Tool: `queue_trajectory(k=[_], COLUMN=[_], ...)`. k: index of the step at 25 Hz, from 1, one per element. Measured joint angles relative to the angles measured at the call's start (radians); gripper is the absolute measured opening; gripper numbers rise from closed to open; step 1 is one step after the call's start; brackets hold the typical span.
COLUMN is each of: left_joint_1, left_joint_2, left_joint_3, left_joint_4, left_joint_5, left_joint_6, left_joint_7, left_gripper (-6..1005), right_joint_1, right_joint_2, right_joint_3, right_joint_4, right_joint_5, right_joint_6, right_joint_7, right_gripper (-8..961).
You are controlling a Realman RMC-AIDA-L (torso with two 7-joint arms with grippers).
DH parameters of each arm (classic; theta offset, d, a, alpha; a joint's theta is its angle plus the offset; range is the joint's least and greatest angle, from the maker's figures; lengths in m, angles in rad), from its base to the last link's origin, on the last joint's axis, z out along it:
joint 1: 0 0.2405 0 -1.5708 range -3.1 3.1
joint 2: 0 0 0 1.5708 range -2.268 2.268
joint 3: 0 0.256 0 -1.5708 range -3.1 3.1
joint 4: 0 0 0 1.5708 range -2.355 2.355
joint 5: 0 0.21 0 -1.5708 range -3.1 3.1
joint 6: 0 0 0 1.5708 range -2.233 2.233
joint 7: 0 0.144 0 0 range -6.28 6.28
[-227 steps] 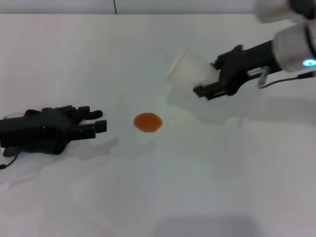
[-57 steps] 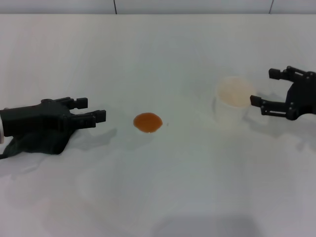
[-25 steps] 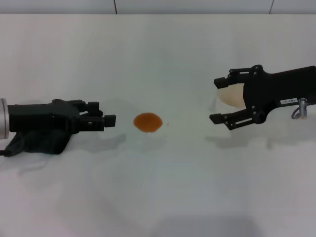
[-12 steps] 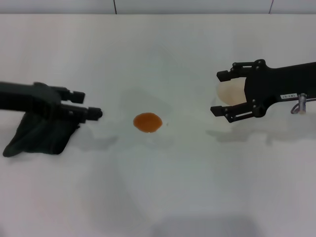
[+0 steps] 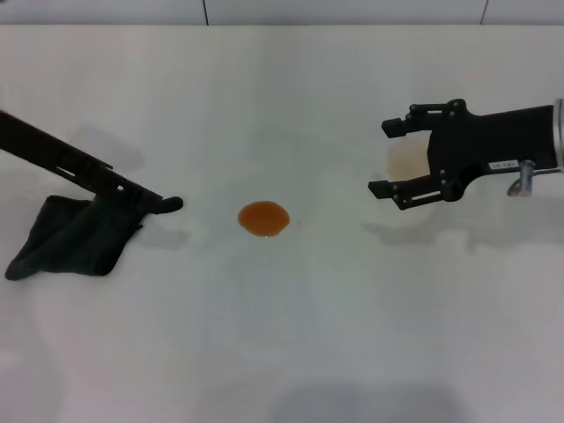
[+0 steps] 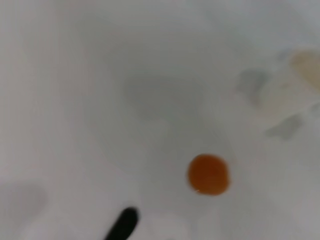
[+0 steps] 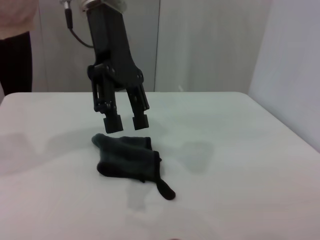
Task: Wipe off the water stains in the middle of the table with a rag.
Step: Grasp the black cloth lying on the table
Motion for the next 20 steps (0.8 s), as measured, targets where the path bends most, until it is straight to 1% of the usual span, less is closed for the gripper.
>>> queue_trajectory(k=[2,4,8,14,17,20], left_joint_1=[-0.015,-0.027,-0.032,-0.021,-0.005,0.013], left_joint_2=[-0.002,0.000,0.004,-0.009,-0.013,-0.010], left_joint_3=[0.024,0.071,0.138,0.141,0.139,0.138], left_joint_4=[-0.002,-0.003,-0.003,-0.003,-0.005,-0.019], left_joint_5=[0.039,0.063,0.110,0.228,0.244,0.246], left_joint_6=[-0.016,-0.029,-0.036,-0.042,-0.059,-0.081], left_joint_7=[-0.037,-0.082,-0.140,-0.170,-0.185,-0.207], left_gripper=[844,844,844,844,843,843], right_joint_1=[0.000,-0.003,-0.005,-0.005,-0.007,-0.007], right_joint_2=[0.000,0.000,0.000,0.000,0.000,0.000], right_joint_3=[-0.017,-0.024,-0.026,-0.026,-0.026,-0.027], right_joint_4=[0.000,0.000,0.000,0.000,0.000,0.000], right_joint_5=[0.005,0.012,0.014,0.021,0.028,0.033], right_joint_6=[0.019,0.026,0.028,0.028,0.029,0.030], right_joint_7=[0.001,0.001,0.002,0.002,-0.001,-0.001], right_gripper=[841,841,841,841,841,841])
